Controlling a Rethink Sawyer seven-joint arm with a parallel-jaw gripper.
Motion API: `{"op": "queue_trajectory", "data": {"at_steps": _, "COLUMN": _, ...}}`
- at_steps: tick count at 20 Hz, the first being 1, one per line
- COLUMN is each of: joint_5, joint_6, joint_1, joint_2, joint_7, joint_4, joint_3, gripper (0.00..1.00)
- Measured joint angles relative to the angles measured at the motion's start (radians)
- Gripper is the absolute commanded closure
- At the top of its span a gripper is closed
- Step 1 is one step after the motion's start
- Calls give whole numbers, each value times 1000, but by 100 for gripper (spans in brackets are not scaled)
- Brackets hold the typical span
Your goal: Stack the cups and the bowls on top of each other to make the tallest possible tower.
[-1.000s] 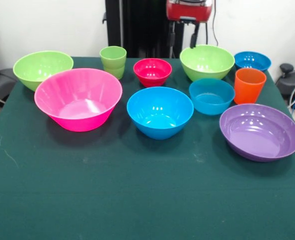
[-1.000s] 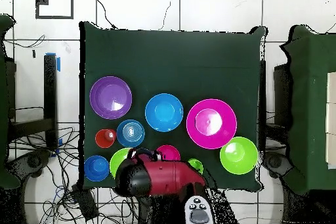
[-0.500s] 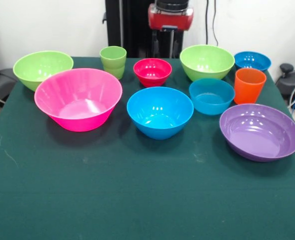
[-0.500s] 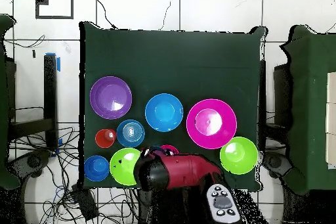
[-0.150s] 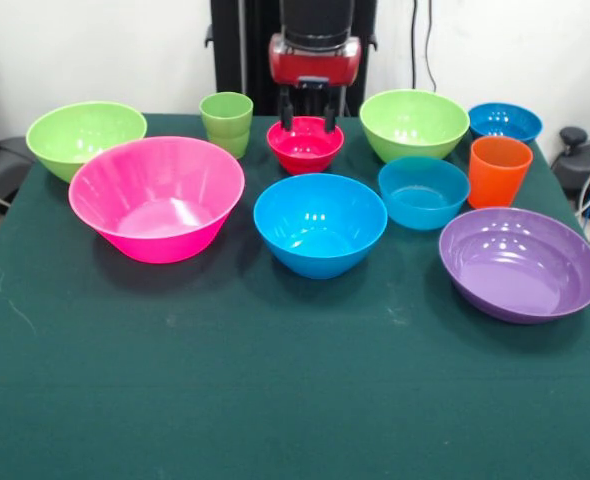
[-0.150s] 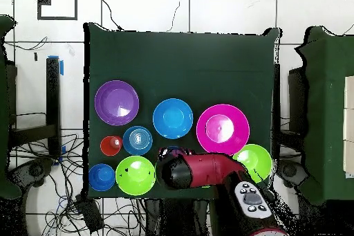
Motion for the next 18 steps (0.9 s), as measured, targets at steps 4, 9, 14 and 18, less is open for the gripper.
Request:
{"op": "queue_trajectory", "data": {"at_steps": 4, "joint_5": -28, "joint_6": 26, "joint_1": -34, "joint_2": 20, "joint_7": 0, "joint_4": -24, "joint_3": 23, "gripper": 0}}
{"op": "queue_trajectory", "data": {"at_steps": 9, "joint_5": -64, "joint_6": 61, "joint_1": -64, "joint_2": 39, "joint_7": 0, "joint_4": -45, "joint_3": 52, "gripper": 0}}
{"op": "queue_trajectory", "data": {"at_steps": 14, "joint_5": -89, "joint_6": 73, "joint_1": -82, "joint_2": 52, "joint_7": 0, "joint_4": -61, "joint_3": 72, "gripper": 0}}
{"op": "queue_trajectory", "data": {"at_steps": 18, "joint_5": -110, "joint_6": 73, "joint_1": -87, "joint_2": 58, "joint_7": 0, "joint_4": -68, "joint_3": 92, "gripper": 0}}
